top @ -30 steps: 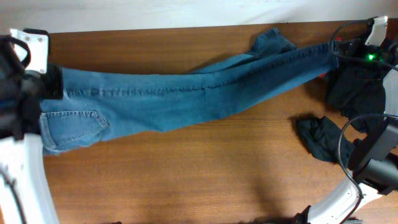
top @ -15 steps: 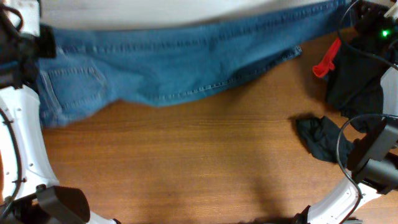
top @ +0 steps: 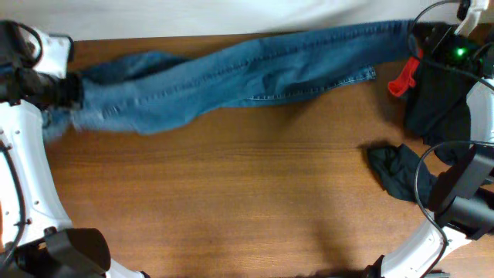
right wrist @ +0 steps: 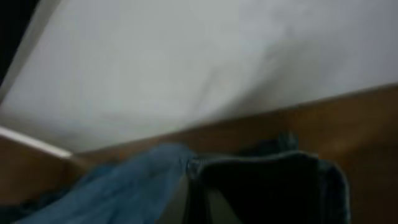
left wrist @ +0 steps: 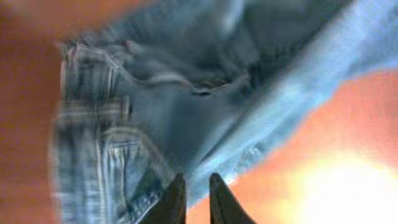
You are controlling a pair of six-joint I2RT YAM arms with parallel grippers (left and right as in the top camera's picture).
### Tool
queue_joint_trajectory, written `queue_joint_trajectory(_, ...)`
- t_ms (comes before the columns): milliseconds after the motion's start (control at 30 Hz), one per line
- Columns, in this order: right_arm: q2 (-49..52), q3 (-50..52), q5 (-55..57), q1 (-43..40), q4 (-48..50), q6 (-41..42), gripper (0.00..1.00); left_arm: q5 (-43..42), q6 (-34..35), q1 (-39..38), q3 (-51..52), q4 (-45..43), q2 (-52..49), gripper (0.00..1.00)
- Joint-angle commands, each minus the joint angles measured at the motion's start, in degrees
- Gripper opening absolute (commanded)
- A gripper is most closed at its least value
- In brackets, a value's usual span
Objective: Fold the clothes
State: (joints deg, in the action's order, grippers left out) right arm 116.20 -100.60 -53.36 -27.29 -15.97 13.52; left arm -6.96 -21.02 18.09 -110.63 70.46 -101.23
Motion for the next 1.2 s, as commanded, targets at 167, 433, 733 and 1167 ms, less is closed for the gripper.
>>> queue_joint_trajectory(167, -1.4, -0.8, -3.2, -1.7, -8.5, -7.7, 0.15, 1.0, 2.4, 0.7, 7.1, 5.4, -4.6, 0.14)
queue_joint_trajectory(433, -1.4, -0.8, -1.6, -6.0, -16.5, -7.8, 0.12, -4.3, 2.3, 1.1, 8.9, 1.5, -3.7, 0.23)
queue_joint_trajectory(733, -1.4, -0.8, 5.8, -6.8, -24.8, -8.8, 0.24, -4.3, 6.7, 1.3, 32.1, -19.3, -3.7, 0.22)
queue_joint_trajectory(1167, -0.2, -0.8, 24.7, 15.9, -32.1, -8.4, 0.56, -1.2, 13.0, 1.3, 40.5, -28.6, -3.7, 0.23)
